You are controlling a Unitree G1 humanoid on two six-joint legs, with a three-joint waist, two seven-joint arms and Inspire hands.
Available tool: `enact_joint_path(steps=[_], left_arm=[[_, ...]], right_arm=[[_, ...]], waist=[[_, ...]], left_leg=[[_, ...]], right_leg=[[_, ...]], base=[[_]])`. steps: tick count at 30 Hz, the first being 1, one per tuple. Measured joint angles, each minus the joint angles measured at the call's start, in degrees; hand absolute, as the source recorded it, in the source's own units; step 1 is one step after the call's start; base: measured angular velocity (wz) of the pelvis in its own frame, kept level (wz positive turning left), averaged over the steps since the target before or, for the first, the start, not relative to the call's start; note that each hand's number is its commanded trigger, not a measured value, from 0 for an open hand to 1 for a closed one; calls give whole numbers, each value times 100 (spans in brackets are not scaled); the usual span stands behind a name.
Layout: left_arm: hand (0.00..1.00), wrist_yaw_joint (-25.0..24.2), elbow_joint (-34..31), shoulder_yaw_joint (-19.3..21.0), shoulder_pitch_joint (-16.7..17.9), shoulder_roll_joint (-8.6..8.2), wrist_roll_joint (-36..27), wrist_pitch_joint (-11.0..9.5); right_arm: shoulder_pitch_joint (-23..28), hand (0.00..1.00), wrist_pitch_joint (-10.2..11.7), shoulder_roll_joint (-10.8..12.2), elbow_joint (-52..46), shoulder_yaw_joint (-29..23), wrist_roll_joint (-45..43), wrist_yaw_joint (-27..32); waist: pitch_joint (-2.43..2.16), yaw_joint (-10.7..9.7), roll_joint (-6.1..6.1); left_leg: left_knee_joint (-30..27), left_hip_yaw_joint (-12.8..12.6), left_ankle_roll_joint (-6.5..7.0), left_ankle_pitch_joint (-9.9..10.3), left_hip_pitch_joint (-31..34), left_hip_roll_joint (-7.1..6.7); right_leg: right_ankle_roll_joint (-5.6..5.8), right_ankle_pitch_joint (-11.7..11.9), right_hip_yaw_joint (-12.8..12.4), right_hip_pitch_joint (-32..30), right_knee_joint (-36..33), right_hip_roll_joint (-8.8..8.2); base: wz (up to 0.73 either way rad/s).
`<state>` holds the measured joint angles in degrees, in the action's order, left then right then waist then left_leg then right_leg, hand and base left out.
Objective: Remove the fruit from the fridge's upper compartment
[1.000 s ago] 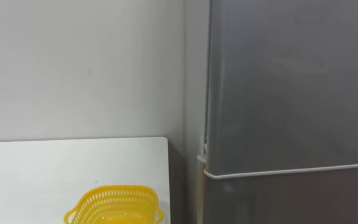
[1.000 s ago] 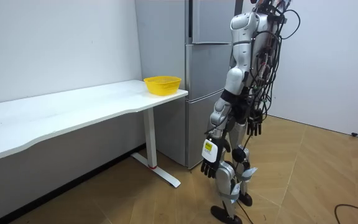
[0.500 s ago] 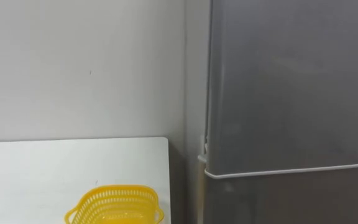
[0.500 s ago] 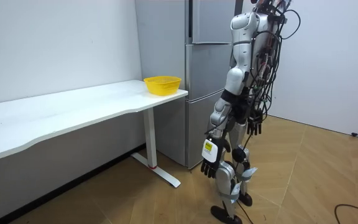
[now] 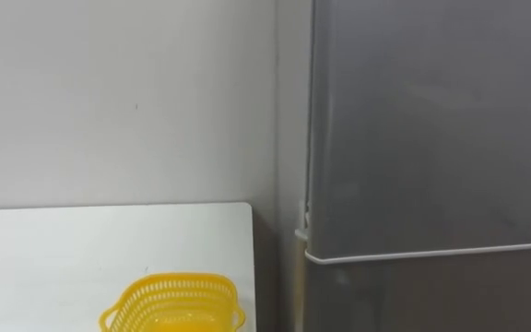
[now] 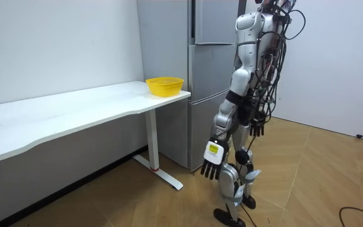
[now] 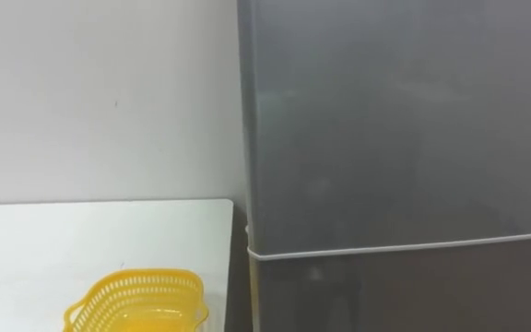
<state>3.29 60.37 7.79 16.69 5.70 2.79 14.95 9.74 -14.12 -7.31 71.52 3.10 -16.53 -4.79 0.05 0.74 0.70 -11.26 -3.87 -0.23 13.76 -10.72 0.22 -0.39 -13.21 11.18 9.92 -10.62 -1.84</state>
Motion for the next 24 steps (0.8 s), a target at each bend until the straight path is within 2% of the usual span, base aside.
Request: enact_joint_path(steps=[2,4,6,8,10,11,13,15,17,19,24], left_arm=[[0,208,-14,260,42,-1,-377,0],[0,605,-75,780,32,2,-973,-81],[0,944,-369,1099,62,1,-1525,-137],[0,1281,-706,1319,41,0,-1958,-252],[0,1688,-1039,1620,-33,1,-2236,-489],[0,1798,-1105,1704,-65,1,-2240,-540],[0,2262,-1468,1891,-81,2,-2219,-784],[0,2609,-1835,1926,-64,0,-2112,-909],[0,2962,-2470,1895,-6,-44,-1988,-988],[0,3400,-3223,1844,-27,-71,-1700,-1216],[0,4100,-4569,1775,-150,-51,-1037,-1621]], right_arm=[[-24,0,40,-8,27,-16,50,36],[-1,0,46,-20,24,-50,52,100],[0,0,49,-37,16,-114,52,130],[7,0,57,-40,7,-223,44,189],[29,0,194,-59,-49,-352,27,234],[44,0,240,-66,-63,-417,14,233],[78,0,344,-96,-98,-586,0,283],[122,0,422,-110,-125,-685,-4,329],[140,0,457,-110,-166,-680,-58,356],[164,0,548,-119,-282,-680,-131,351],[224,0,727,-107,-394,-658,-215,437]], waist=[[-4,43,-17],[-1,132,-22],[2,215,-52],[-3,296,-88],[-7,323,-139],[-16,325,-153],[-32,322,-180],[-39,309,-186],[-39,289,-169],[-61,295,-183],[-59,261,-173]], left_leg=[[-2,25,0,0,-1,1],[-4,115,0,0,-1,-7],[9,117,0,0,-1,-3],[50,104,0,0,-7,3],[126,109,13,8,-16,16],[155,121,24,14,-15,21],[186,122,28,13,-8,17],[173,124,29,13,2,12],[158,134,29,13,21,5],[152,140,29,13,7,1],[148,178,29,13,14,-11]], right_leg=[[-3,2,5,7,4,5],[-5,3,43,28,-7,1],[-5,3,46,21,-8,6],[-6,4,48,4,-14,14],[-7,4,54,-24,-25,30],[-7,4,56,-38,-29,35],[-8,5,42,-83,-60,36],[-10,7,69,-85,-112,35],[-9,6,80,-100,-115,33],[-5,3,59,-99,-114,16],[0,-1,63,-93,-92,33]], base=[[3],[9],[4],[2],[2],[0],[-4],[-2],[2],[-4],[-1]])
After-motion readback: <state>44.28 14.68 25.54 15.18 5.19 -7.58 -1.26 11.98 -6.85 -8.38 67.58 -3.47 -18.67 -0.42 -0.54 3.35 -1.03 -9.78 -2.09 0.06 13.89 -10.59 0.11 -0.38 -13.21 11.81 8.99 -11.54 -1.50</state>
